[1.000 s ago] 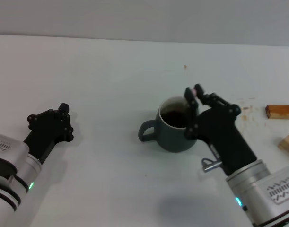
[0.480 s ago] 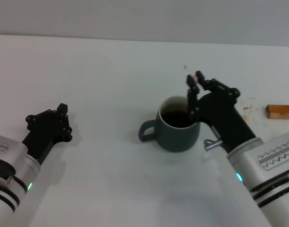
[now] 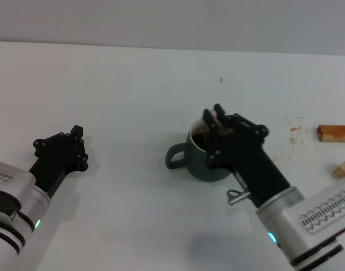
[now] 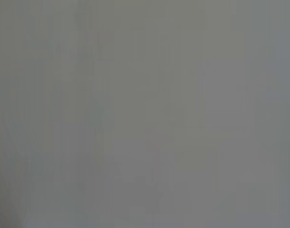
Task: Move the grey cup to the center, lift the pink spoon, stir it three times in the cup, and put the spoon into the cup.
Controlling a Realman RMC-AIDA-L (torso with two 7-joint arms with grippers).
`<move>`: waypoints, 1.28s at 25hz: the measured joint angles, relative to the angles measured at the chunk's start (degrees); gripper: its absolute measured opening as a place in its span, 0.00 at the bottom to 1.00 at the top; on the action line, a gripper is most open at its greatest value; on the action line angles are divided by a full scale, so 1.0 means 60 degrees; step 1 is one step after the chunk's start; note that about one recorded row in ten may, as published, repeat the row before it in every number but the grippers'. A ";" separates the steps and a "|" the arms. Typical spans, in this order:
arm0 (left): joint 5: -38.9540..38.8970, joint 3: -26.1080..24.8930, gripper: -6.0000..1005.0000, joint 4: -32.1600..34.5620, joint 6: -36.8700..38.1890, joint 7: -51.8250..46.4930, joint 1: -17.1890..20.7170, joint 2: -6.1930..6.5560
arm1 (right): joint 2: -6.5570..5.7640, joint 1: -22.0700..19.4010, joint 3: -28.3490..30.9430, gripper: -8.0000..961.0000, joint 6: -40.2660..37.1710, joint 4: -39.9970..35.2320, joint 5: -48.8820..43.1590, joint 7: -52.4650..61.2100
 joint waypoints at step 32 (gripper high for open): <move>0.0007 -0.0054 0.00 -0.0021 0.0071 -0.0005 0.0023 0.0023 | -0.0072 -0.1614 0.1786 0.55 -0.2805 -0.1846 -0.0442 0.1352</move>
